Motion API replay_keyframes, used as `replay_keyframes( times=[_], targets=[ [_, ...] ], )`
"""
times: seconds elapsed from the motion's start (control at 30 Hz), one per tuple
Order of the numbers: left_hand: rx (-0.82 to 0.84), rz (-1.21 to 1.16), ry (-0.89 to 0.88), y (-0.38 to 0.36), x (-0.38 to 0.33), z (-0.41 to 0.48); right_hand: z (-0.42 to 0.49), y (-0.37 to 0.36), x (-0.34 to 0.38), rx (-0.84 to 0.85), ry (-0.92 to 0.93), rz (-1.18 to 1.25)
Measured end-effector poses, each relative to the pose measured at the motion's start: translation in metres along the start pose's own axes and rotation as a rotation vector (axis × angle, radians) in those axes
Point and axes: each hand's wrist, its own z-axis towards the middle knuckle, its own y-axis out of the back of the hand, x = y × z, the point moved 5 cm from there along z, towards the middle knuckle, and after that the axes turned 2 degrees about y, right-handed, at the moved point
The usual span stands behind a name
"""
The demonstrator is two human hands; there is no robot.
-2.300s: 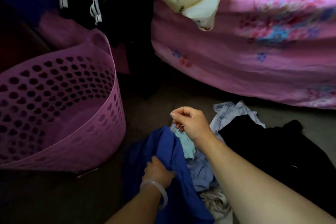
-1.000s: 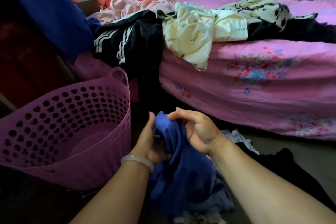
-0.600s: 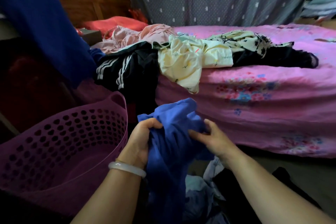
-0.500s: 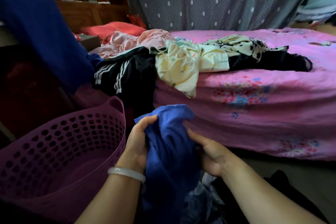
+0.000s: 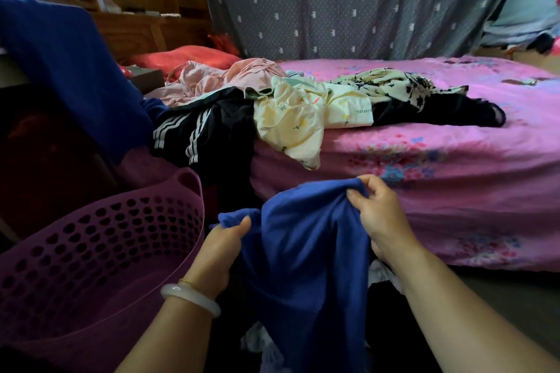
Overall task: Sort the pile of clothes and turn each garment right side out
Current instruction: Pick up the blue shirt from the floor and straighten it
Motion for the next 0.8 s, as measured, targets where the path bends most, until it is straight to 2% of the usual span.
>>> replay_keyframes(
  times=[0.1, 0.2, 0.23, 0.33, 0.37, 0.43, 0.57, 0.63, 0.7, 0.8],
  targets=[
    [0.026, 0.354, -0.069, -0.006, 0.005, 0.003, 0.004, -0.001, 0.011, 0.040, -0.084, 0.217],
    [0.091, 0.528, -0.126, -0.017, 0.007, 0.003, 0.005, -0.005, 0.020, 0.094, -0.139, 0.430],
    [0.066, 0.660, -0.153, -0.018, 0.007, 0.005, 0.005, -0.006, 0.022, 0.096, -0.150, 0.478],
    [-0.034, 1.320, -0.193, -0.022, 0.001, -0.002, 0.004, -0.008, 0.022, 0.089, -0.191, 0.572],
    [-0.030, 1.417, -0.208, -0.023, -0.001, -0.007, 0.004, -0.009, 0.024, 0.095, -0.199, 0.599],
    [0.034, 1.396, -0.276, -0.028, -0.004, -0.007, 0.004, -0.013, 0.030, 0.131, -0.195, 0.654],
    [0.430, 0.952, -0.397, -0.054, 0.011, -0.007, -0.001, -0.026, 0.048, 0.222, -0.181, 0.750],
    [0.576, 0.876, -0.339, -0.068, 0.034, -0.012, -0.005, -0.034, 0.052, 0.274, -0.210, 0.783],
    [0.614, 0.840, -0.221, -0.076, 0.058, -0.021, -0.006, -0.039, 0.052, 0.308, -0.261, 0.797],
    [0.485, 0.642, -0.196, -0.084, 0.062, -0.026, -0.001, -0.032, 0.042, 0.272, -0.328, 0.836]
  ],
)
